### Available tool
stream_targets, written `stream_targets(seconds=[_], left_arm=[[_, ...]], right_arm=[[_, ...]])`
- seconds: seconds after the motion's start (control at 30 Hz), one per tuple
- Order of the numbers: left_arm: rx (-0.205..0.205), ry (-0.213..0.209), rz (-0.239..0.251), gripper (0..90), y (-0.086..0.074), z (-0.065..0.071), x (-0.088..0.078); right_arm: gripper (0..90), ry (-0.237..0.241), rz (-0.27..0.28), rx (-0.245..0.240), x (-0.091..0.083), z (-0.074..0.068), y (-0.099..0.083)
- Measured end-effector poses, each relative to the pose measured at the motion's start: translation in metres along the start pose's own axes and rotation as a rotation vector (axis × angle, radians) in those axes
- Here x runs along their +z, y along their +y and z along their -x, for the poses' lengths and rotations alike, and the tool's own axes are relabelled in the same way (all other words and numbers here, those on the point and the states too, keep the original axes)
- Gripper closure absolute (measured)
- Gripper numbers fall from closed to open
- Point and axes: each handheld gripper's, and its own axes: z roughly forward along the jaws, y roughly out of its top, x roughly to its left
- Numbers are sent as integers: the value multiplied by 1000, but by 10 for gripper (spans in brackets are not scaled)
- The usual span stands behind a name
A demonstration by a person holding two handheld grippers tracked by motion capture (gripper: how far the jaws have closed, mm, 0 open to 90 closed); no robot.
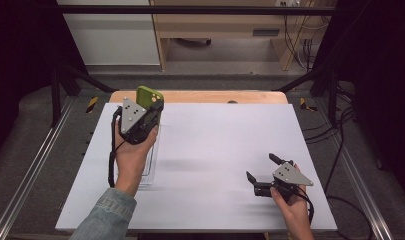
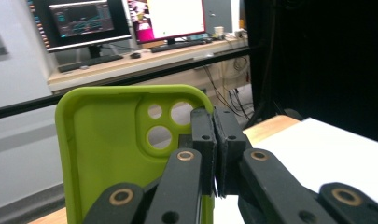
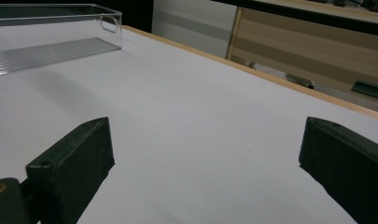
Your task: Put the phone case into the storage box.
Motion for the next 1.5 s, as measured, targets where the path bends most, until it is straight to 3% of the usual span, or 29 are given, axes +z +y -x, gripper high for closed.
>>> stream_targets(seconds=[0.13, 0.57, 0.83, 1.17, 1.5], left_arm=[[-59, 10, -1, 877, -3, -7, 1], [-89, 44, 9, 877, -6, -16, 3], [-154, 71, 21, 877, -8, -25, 4], [-199, 87, 27, 877, -13, -31, 9], [-215, 117, 29, 877, -15, -40, 7]], right_arm=[[35, 0, 1, 4, 0, 0, 0], [35, -21, 31, 35, -5, 0, -1], [34, -48, 48, 71, -15, -1, -2], [35, -58, 48, 56, -15, -3, -3], [34, -49, 45, 51, -13, -2, -3]])
